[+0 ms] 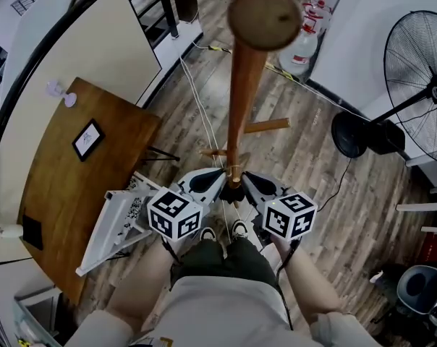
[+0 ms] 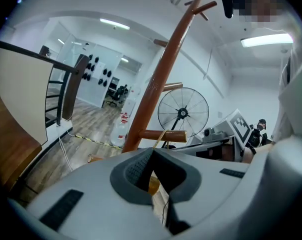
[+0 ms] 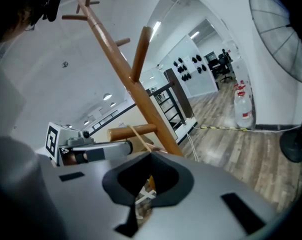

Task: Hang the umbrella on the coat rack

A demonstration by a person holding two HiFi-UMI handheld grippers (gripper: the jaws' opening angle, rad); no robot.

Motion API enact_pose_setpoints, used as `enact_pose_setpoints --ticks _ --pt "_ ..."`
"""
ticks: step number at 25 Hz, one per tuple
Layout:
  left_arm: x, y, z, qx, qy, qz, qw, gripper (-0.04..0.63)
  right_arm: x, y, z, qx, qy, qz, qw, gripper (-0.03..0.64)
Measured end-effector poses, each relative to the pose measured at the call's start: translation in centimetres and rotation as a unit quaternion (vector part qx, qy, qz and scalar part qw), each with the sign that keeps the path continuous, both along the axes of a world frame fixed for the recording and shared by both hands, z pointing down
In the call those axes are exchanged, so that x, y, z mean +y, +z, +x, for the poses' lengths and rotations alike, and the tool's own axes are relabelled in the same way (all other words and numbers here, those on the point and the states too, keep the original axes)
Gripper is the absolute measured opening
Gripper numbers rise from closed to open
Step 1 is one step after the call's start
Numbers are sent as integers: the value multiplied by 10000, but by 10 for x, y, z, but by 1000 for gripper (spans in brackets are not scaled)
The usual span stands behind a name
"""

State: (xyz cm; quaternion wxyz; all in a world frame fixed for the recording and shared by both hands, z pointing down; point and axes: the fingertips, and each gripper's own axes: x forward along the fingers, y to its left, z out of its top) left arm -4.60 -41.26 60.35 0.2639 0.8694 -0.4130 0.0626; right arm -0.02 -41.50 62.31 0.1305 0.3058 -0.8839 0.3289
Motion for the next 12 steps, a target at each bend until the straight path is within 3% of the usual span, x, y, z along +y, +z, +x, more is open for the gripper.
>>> enact_pose_setpoints --ticks 12 --pt "-33 23 -1 -65 -158 -25 9999 0 -27 27 -14 -296 282 -186 9990 6"
